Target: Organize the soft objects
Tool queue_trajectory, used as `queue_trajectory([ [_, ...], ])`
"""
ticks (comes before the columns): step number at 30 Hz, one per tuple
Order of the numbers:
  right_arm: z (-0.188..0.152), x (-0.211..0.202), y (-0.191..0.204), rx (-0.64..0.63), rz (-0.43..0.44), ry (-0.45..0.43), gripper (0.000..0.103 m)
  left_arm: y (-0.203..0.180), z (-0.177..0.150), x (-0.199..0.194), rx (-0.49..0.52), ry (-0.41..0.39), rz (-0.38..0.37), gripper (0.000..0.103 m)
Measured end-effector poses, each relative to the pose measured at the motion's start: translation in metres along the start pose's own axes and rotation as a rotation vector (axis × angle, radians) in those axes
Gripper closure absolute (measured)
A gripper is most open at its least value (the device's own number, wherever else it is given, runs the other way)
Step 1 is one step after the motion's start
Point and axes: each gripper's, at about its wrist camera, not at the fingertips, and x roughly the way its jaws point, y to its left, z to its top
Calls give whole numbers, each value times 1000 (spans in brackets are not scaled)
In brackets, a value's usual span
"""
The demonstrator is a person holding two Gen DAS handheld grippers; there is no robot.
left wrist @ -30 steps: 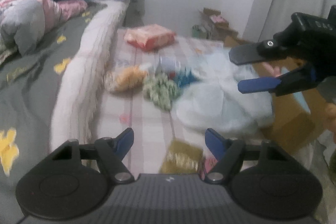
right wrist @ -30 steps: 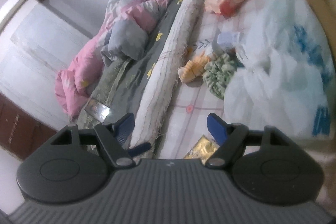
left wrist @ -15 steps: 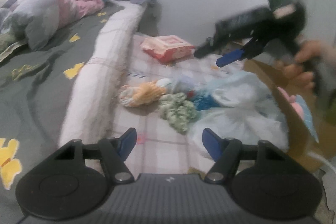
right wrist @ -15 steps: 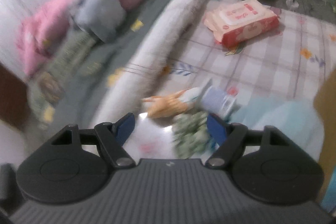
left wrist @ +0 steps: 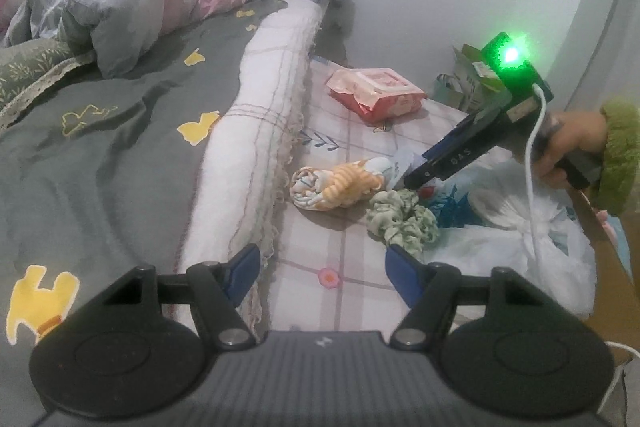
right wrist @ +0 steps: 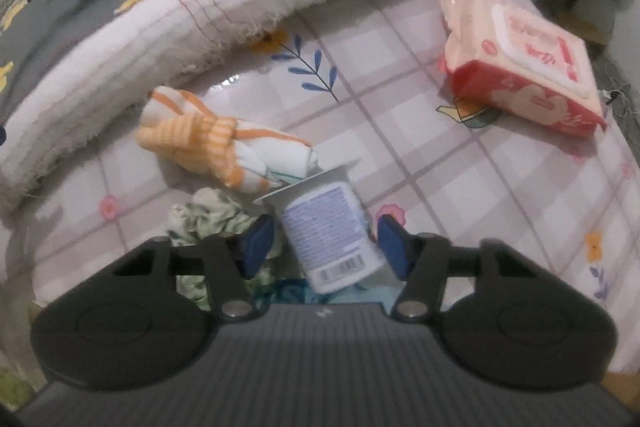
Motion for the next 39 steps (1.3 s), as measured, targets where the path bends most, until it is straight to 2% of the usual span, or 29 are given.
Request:
queue_trajectory([
  [7, 7, 16, 1, -34, 27, -2, 49, -2, -1, 9, -6, 25, -6, 33],
  [11, 5, 15, 2, -3, 27, -19, 53, -1, -3, 9, -17, 25, -7, 33],
  [17, -4, -11, -4, 100, 9, -106, 57, 1, -5, 1, -31, 14, -10, 33],
  [23, -20, -51, -11, 251, 35, -224, 56, 2, -10, -14, -40, -12, -23, 33],
  [26, -26, -69, -2, 305, 88, -281, 56, 5, -13, -22, -44, -24, -20, 33],
  [30, -28, -81, 28, 323, 216, -319, 56, 11, -18, -34, -61, -41, -12, 33],
  [33, -24, -68, 59, 319, 300, -285, 56, 16, -22, -43, -69, -49, -4, 33],
  [39, -19, -23, 111, 302, 363, -204, 56, 25, -32, -61, -81, -63, 18, 33],
])
